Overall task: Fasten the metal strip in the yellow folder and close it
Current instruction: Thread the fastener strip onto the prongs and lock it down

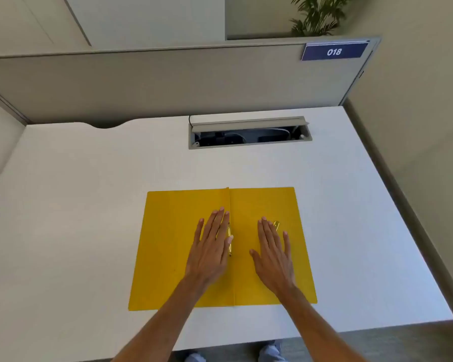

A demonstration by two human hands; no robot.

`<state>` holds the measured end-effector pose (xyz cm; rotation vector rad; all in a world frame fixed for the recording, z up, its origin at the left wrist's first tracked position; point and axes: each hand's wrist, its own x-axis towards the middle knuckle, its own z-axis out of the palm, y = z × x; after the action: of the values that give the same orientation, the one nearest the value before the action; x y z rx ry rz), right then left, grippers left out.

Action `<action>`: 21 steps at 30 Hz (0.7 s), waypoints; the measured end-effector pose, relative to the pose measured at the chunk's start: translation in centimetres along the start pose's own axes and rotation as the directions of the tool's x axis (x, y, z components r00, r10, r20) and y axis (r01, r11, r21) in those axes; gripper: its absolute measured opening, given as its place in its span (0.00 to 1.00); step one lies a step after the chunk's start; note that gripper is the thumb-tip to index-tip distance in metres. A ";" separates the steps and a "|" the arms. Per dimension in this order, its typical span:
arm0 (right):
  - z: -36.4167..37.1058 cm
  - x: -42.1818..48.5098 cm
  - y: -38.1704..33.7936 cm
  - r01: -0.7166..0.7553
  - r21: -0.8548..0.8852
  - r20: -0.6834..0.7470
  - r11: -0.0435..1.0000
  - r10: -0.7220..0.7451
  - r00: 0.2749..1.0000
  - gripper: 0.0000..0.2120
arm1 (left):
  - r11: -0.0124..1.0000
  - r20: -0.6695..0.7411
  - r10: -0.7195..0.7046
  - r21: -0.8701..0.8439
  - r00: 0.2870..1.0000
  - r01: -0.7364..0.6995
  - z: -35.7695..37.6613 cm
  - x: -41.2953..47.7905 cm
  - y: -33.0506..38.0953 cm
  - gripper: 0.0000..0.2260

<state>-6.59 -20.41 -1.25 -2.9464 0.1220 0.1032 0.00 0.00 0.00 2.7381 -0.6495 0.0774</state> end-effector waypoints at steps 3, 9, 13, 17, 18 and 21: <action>-0.5 -0.4 1.5 -0.084 0.057 -0.037 0.995 0.086 0.996 0.40 | 0.989 0.043 0.142 0.022 0.989 -0.143 0.3 0.4 1.4 0.28; -1.0 -2.4 5.5 -0.180 0.100 -0.067 0.978 0.188 0.980 0.38 | 0.960 0.140 0.279 -0.001 0.950 -0.282 2.2 0.2 4.6 0.28; -1.7 -2.5 6.6 -0.272 0.123 -0.139 0.954 0.288 0.948 0.35 | 0.959 0.223 0.273 0.011 0.936 -0.282 3.2 0.1 6.0 0.30; -1.7 -1.2 6.3 -0.109 0.134 -0.167 0.985 0.131 0.977 0.21 | 0.973 0.253 0.212 0.031 0.944 -0.227 3.5 0.8 6.7 0.29; -1.7 -0.8 6.1 -0.055 0.127 -0.150 0.990 0.074 0.986 0.19 | 0.978 0.255 0.193 0.034 0.948 -0.208 3.5 1.0 6.9 0.27; -1.8 0.6 5.7 0.052 0.108 -0.116 0.993 -0.039 0.992 0.16 | 0.989 0.249 0.140 0.012 0.958 -0.148 3.4 1.5 7.0 0.21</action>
<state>-6.34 -26.34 -0.63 -2.8410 0.0738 -0.0760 -1.83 -7.70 -0.90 2.7504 -0.9228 -0.2267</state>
